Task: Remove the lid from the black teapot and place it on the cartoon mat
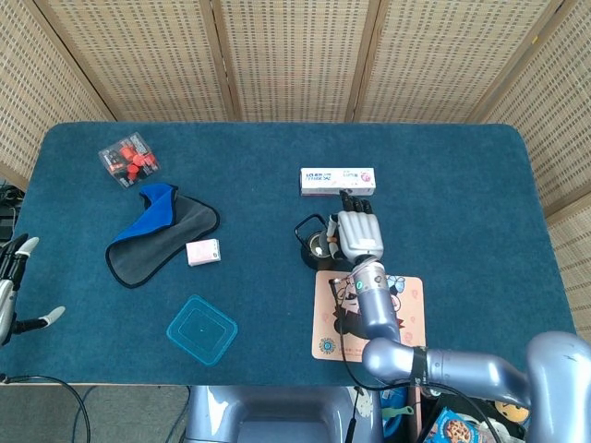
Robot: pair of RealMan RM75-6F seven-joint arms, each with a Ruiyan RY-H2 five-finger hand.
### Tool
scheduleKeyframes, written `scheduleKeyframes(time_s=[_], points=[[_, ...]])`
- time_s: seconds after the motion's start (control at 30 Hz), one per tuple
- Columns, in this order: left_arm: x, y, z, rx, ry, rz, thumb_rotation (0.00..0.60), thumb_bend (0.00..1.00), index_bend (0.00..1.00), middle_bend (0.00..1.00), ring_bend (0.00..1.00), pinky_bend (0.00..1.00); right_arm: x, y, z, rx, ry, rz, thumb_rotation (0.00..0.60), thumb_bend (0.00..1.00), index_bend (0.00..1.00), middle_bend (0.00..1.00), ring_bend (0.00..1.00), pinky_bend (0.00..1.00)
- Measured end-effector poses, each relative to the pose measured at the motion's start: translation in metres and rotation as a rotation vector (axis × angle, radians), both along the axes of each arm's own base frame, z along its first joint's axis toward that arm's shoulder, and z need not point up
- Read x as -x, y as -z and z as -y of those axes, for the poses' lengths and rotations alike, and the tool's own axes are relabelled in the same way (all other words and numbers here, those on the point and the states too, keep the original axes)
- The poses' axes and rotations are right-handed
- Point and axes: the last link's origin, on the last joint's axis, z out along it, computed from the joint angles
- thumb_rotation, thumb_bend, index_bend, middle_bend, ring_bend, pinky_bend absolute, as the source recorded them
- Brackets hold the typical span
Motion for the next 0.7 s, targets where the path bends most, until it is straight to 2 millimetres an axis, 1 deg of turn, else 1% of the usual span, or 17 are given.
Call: scheduleKeyframes(time_s=[0.1,0.17,0.37,0.47,0.6,0.7], points=[[-0.001,0.0,0.001,0.002,0.005,0.0,0.6,0.07,0.0,0.0,0.0,0.0,0.017,-0.007,-0.011,-0.017,-0.034,-0.031,0.6,0.62,0.66,0.06,0.0,0.0],[-0.002,0.001,0.001,0.004,0.01,-0.002,0.6,0.07,0.0,0.0,0.0,0.0,0.033,-0.009,-0.021,-0.038,-0.04,-0.044,0.6,0.62,0.66,0.06,0.0,0.0],[-0.006,0.003,0.003,0.012,0.023,-0.007,0.6,0.07,0.0,0.0,0.0,0.0,0.073,-0.008,-0.048,-0.101,-0.068,-0.084,0.6,0.62,0.66,0.06,0.0,0.0],[-0.006,0.004,0.003,0.015,0.024,-0.009,0.6,0.07,0.0,0.0,0.0,0.0,0.089,-0.006,-0.061,-0.133,-0.082,-0.101,0.6,0.62,0.66,0.06,0.0,0.0],[-0.007,0.005,0.003,0.019,0.025,-0.01,0.6,0.07,0.0,0.0,0.0,0.0,0.103,-0.003,-0.074,-0.167,-0.103,-0.119,0.6,0.62,0.66,0.06,0.0,0.0],[-0.007,0.005,0.004,0.018,0.023,-0.004,0.6,0.07,0.0,0.0,0.0,0.0,0.109,-0.001,-0.08,-0.184,-0.12,-0.132,0.6,0.62,0.66,0.06,0.0,0.0]])
